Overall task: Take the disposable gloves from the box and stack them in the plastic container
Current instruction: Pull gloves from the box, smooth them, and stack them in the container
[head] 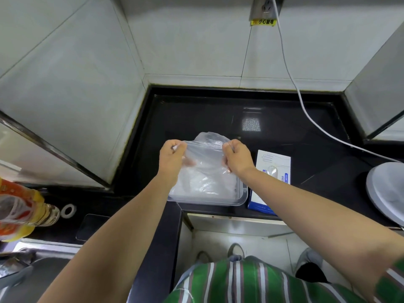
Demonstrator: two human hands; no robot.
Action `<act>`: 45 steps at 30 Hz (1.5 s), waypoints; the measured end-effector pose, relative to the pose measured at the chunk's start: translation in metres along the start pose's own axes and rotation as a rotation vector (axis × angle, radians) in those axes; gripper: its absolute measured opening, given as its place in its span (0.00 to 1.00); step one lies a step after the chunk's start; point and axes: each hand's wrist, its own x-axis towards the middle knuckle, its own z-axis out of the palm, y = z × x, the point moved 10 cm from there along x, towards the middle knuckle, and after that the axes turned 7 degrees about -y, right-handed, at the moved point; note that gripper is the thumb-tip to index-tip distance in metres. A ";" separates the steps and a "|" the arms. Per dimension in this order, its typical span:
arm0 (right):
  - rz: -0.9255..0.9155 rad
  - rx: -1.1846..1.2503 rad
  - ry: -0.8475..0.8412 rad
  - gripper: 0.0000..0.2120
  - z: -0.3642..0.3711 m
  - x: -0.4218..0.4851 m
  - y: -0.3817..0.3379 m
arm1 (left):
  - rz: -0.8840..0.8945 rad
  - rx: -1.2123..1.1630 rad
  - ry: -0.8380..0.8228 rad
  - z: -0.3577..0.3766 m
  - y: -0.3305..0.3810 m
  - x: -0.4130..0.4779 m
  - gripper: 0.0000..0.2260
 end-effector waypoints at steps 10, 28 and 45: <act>0.059 -0.345 -0.042 0.07 0.003 0.004 0.018 | 0.087 0.811 -0.078 0.007 -0.002 0.011 0.07; 0.249 -0.848 -0.562 0.37 0.073 0.012 0.086 | 0.128 1.369 -0.235 0.052 -0.037 0.023 0.21; 0.341 -0.858 -0.633 0.57 0.077 0.016 0.111 | -0.412 1.156 -0.499 0.055 -0.125 0.021 0.43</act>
